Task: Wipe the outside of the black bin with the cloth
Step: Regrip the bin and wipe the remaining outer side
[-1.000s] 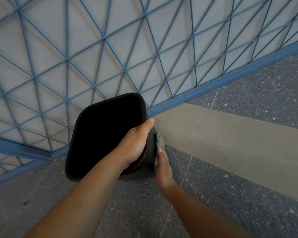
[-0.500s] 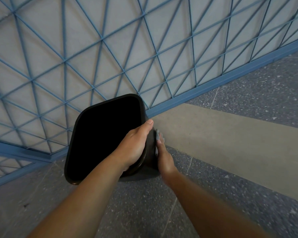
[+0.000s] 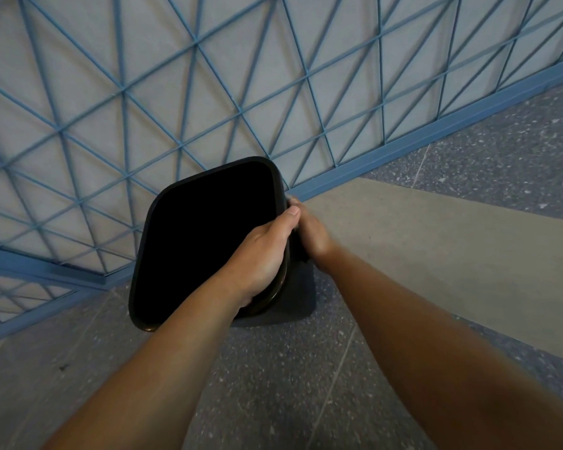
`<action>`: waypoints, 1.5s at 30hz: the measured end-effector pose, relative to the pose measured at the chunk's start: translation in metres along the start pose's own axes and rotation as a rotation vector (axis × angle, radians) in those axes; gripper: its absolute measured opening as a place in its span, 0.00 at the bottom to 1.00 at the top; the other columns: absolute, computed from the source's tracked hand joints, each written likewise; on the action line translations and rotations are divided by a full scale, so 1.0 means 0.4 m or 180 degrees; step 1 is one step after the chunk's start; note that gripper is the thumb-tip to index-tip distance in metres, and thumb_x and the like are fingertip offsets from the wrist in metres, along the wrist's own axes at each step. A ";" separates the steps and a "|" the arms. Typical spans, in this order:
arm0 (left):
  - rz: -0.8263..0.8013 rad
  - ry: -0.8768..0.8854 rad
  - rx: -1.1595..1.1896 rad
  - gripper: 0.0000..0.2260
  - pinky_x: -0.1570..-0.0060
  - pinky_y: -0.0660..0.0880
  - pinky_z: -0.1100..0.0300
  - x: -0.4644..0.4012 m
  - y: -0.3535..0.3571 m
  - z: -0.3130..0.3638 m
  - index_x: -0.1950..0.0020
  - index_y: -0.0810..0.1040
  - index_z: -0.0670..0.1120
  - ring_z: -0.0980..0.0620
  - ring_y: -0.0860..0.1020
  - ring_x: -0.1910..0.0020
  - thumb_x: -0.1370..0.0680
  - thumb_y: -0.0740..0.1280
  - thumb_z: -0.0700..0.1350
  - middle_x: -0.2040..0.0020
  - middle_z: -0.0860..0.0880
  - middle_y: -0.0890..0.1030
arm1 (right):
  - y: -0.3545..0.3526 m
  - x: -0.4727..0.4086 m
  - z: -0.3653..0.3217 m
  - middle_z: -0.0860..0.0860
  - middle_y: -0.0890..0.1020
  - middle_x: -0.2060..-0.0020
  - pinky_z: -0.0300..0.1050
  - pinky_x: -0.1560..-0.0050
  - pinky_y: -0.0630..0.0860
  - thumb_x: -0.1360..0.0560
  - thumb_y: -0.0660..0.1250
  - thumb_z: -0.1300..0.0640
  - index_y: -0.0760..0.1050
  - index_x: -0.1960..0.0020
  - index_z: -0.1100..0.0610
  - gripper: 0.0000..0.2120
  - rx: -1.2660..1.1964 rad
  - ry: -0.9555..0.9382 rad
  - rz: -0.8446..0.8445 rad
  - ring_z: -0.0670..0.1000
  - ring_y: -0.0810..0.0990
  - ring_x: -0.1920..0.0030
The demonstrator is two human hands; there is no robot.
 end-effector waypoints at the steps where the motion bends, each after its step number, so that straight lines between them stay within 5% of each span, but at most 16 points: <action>1: -0.0022 -0.0036 -0.0008 0.21 0.28 0.68 0.53 0.002 0.002 0.000 0.33 0.79 0.47 0.55 0.78 0.36 0.18 0.60 0.58 0.37 0.51 0.82 | -0.011 -0.009 0.030 0.55 0.79 0.29 0.54 0.18 0.64 0.11 0.52 0.45 0.75 0.25 0.58 0.25 -0.0049 0.0231 -0.0005 0.53 0.76 0.28; 3: -0.0045 -0.0107 0.0020 0.21 0.31 0.71 0.54 0.002 0.001 -0.008 0.36 0.81 0.47 0.55 0.80 0.39 0.19 0.60 0.59 0.41 0.50 0.84 | -0.020 -0.003 0.088 0.53 0.80 0.32 0.52 0.19 0.65 0.11 0.51 0.43 0.76 0.28 0.55 0.24 -0.0162 0.0549 -0.0025 0.52 0.77 0.31; 6: 0.0003 -0.0113 0.0013 0.16 0.42 0.74 0.63 -0.001 -0.002 -0.008 0.45 0.82 0.50 0.60 0.81 0.46 0.18 0.60 0.57 0.46 0.53 0.85 | -0.018 0.008 0.195 0.50 0.74 0.23 0.60 0.16 0.60 0.18 0.53 0.32 0.70 0.21 0.45 0.31 -0.0217 0.0657 0.0105 0.53 0.71 0.22; 11: 0.0098 -0.0007 -0.0094 0.27 0.25 0.63 0.51 -0.002 -0.008 -0.006 0.26 0.72 0.45 0.52 0.71 0.28 0.19 0.58 0.61 0.28 0.48 0.75 | -0.002 0.138 0.207 0.44 0.55 0.14 0.58 0.13 0.47 0.13 0.49 0.38 0.53 0.14 0.44 0.29 -0.0197 0.0555 0.0516 0.48 0.50 0.14; 16: 0.0057 -0.0007 -0.0026 0.36 0.24 0.61 0.49 0.001 -0.002 0.005 0.26 0.71 0.44 0.50 0.69 0.26 0.25 0.59 0.68 0.26 0.47 0.73 | 0.044 0.231 0.255 0.42 0.53 0.14 0.59 0.13 0.49 0.21 0.49 0.31 0.52 0.15 0.39 0.36 -0.0732 0.0901 0.0859 0.48 0.48 0.13; 19: 0.0146 -0.0029 -0.0076 0.33 0.24 0.61 0.49 -0.005 -0.005 0.002 0.25 0.70 0.43 0.48 0.68 0.25 0.21 0.58 0.65 0.26 0.46 0.72 | 0.066 0.264 0.265 0.44 0.56 0.14 0.60 0.14 0.55 0.18 0.53 0.30 0.54 0.15 0.40 0.34 -0.1235 0.1111 0.1118 0.51 0.53 0.14; 21: 0.0196 -0.0055 -0.0119 0.34 0.24 0.61 0.49 -0.009 -0.005 0.005 0.24 0.68 0.43 0.46 0.67 0.25 0.20 0.57 0.65 0.26 0.45 0.71 | 0.067 0.284 0.258 0.49 0.66 0.20 0.55 0.28 0.76 0.27 0.60 0.22 0.60 0.15 0.47 0.48 -0.1430 0.1234 0.1216 0.55 0.74 0.26; 23: 0.0224 -0.0075 -0.0147 0.35 0.24 0.60 0.49 -0.013 -0.004 0.013 0.22 0.65 0.44 0.45 0.65 0.24 0.21 0.57 0.67 0.24 0.44 0.68 | 0.055 0.314 0.218 0.53 0.74 0.37 0.46 0.55 0.80 0.26 0.63 0.26 0.68 0.19 0.56 0.46 -0.1477 0.1436 0.1264 0.50 0.78 0.51; 25: 0.0248 -0.0171 -0.0107 0.38 0.24 0.59 0.50 -0.022 -0.012 0.022 0.21 0.63 0.45 0.45 0.64 0.24 0.23 0.58 0.69 0.23 0.45 0.66 | 0.015 0.329 0.193 0.59 0.79 0.42 0.55 0.45 0.81 0.14 0.59 0.44 0.76 0.28 0.61 0.25 -0.1385 0.1500 0.1380 0.58 0.80 0.47; 27: -0.0073 -0.0383 0.0178 0.41 0.25 0.63 0.49 -0.037 -0.017 0.022 0.23 0.66 0.47 0.44 0.68 0.26 0.28 0.64 0.71 0.24 0.45 0.69 | -0.029 0.335 0.175 0.61 0.82 0.43 0.59 0.34 0.77 0.13 0.58 0.51 0.81 0.43 0.59 0.16 -0.1300 0.1511 0.1382 0.60 0.80 0.44; 30: -0.0769 -0.0544 0.0317 0.33 0.27 0.66 0.49 -0.036 -0.008 0.031 0.28 0.72 0.46 0.41 0.73 0.30 0.26 0.67 0.65 0.29 0.41 0.75 | -0.065 0.341 0.141 0.58 0.82 0.58 0.53 0.54 0.79 0.14 0.61 0.51 0.78 0.56 0.57 0.16 -0.1318 0.1485 0.1379 0.56 0.80 0.57; 33: -0.0543 -0.0125 -0.0227 0.26 0.33 0.69 0.53 -0.032 -0.039 0.053 0.32 0.72 0.46 0.47 0.75 0.37 0.24 0.68 0.60 0.32 0.47 0.76 | -0.081 0.352 0.098 0.55 0.78 0.65 0.48 0.64 0.72 0.14 0.61 0.51 0.77 0.59 0.57 0.17 -0.1236 0.1470 0.1454 0.54 0.77 0.62; 38: -0.1109 0.0576 -0.1834 0.28 0.33 0.69 0.62 0.071 -0.114 0.032 0.29 0.76 0.49 0.58 0.77 0.37 0.27 0.73 0.59 0.35 0.56 0.80 | -0.090 0.334 0.073 0.58 0.79 0.60 0.51 0.59 0.74 0.15 0.58 0.49 0.79 0.52 0.59 0.17 -0.0877 0.1307 0.1396 0.56 0.78 0.59; 41: -0.1136 0.0786 -0.2770 0.22 0.45 0.73 0.63 0.093 -0.137 -0.030 0.35 0.79 0.49 0.54 0.80 0.44 0.26 0.74 0.54 0.44 0.54 0.83 | -0.093 0.330 0.061 0.60 0.81 0.45 0.59 0.39 0.76 0.15 0.57 0.44 0.79 0.35 0.61 0.23 -0.0480 0.1302 0.1406 0.59 0.79 0.45; 45: -0.0835 0.0906 -0.2870 0.14 0.46 0.72 0.59 0.091 -0.135 -0.061 0.35 0.79 0.47 0.53 0.78 0.46 0.18 0.64 0.50 0.45 0.53 0.81 | -0.097 0.317 0.025 0.65 0.79 0.32 0.61 0.30 0.73 0.14 0.55 0.44 0.72 0.24 0.61 0.27 -0.0119 0.1107 0.1405 0.64 0.77 0.32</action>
Point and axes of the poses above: each hand's wrist, its own x-axis away from the middle knuckle, its own y-axis out of the palm, z = x × y, the point moved 7 cm from there along -x, towards the middle knuckle
